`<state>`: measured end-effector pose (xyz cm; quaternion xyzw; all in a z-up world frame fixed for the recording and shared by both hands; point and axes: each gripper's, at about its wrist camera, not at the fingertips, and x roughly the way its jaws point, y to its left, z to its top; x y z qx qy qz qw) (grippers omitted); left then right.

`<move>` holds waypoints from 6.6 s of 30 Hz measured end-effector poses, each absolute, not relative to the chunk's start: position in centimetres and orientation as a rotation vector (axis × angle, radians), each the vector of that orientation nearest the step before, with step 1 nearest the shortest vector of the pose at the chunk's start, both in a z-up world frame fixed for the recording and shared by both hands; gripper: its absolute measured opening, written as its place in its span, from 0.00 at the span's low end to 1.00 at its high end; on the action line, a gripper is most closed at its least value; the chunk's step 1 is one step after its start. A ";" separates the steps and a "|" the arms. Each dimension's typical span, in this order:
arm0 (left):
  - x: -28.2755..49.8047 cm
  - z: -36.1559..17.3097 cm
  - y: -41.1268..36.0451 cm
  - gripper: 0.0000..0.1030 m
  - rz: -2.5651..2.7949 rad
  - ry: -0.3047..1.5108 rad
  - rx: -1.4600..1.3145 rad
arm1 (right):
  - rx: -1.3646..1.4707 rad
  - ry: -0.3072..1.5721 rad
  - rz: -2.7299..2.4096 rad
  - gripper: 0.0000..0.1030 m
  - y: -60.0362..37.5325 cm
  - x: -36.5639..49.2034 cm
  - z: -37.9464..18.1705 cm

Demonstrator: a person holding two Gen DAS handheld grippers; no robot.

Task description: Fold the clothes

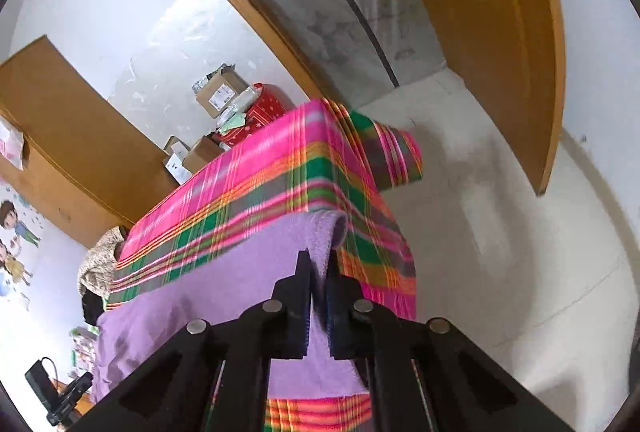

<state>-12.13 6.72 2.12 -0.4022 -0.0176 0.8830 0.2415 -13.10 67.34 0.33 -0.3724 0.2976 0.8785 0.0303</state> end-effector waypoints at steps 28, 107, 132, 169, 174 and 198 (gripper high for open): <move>-16.2 -3.8 11.4 0.36 2.362 0.164 -1.218 | -1.551 0.282 3.157 0.10 42.4 -13.9 0.0; -3.2 -3.7 -9.4 0.36 2.735 -0.302 -1.312 | -1.552 0.258 2.998 0.09 30.8 0.6 -3.6; -3.2 -1.9 -5.2 0.36 2.752 -0.181 -1.231 | -1.440 0.036 3.038 0.42 29.1 1.9 -3.9; -3.7 -3.4 -1.4 0.37 2.799 0.010 -1.263 | -1.350 0.088 2.926 0.31 30.9 2.2 -3.1; -3.8 -3.1 -2.6 0.37 2.841 0.003 -1.268 | -1.383 0.076 2.932 0.31 30.7 2.1 -3.4; -3.5 1.4 -3.6 0.37 2.964 0.056 -1.055 | -1.129 -0.056 3.210 0.28 28.3 2.8 3.0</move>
